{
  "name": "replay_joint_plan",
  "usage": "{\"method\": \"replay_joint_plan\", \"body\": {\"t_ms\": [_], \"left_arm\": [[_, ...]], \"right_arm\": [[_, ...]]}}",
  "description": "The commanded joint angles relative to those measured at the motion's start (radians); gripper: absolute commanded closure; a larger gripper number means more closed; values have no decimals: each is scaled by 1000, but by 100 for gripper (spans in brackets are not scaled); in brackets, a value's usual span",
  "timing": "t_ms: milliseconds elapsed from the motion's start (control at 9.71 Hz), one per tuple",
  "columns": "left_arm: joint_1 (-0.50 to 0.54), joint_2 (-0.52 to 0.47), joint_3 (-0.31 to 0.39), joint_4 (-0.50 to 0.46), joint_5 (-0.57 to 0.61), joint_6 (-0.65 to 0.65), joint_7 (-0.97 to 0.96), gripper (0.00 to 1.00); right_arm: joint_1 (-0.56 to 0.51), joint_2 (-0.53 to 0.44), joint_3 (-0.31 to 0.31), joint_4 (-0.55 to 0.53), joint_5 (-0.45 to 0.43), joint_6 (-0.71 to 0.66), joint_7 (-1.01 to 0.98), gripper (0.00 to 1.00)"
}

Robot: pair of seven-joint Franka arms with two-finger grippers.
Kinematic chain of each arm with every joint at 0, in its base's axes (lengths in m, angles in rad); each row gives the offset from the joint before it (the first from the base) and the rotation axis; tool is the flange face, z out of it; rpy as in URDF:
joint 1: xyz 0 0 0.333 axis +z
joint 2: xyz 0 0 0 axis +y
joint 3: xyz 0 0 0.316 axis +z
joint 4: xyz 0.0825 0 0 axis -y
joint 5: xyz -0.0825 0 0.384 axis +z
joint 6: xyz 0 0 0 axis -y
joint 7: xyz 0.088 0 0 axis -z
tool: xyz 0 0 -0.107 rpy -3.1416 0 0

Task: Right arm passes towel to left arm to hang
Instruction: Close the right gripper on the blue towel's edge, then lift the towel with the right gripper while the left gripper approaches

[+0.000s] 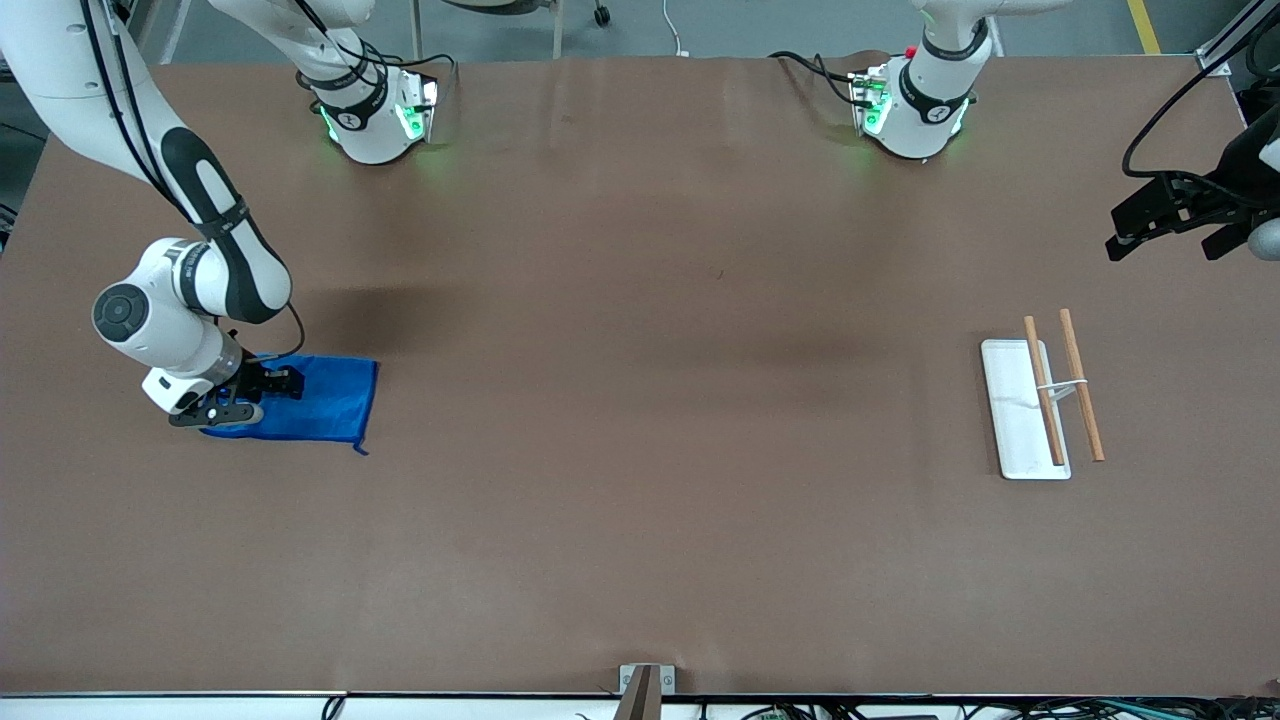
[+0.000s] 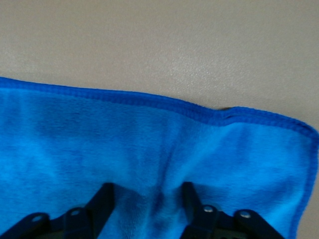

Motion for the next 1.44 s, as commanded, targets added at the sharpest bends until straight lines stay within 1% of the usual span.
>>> {"method": "replay_joint_plan", "body": {"t_ms": [0,103,309,412,721,824,1029,1132,1338], "left_arm": [[0,-3,-7,-46,6,13,13,0],[-2,-3,-9,-49,0,13,15,0],[-6,0,-9,-52,0,13,16,0],[-9,4,-10,-49,0,13,16,0],[-9,8,-10,-46,0,12,13,0],[-8,11,-10,-51,0,12,15,0],[-8,20,-10,-46,0,12,15,0],[-6,20,-10,-46,-2,12,16,0],[-9,23,-12,-48,-8,12,18,0]], "right_arm": [[-16,19,11,5,11,3,-8,100],[-10,13,11,35,11,-77,-8,100],[-9,-27,11,171,11,-354,-12,100],[-4,-49,11,223,11,-455,-9,100],[59,-145,12,265,19,-591,1,100],[77,-183,15,270,57,-641,4,100],[120,-228,20,298,252,-762,7,100],[151,-253,24,298,335,-795,10,100],[229,-280,29,298,469,-812,69,100]]}}
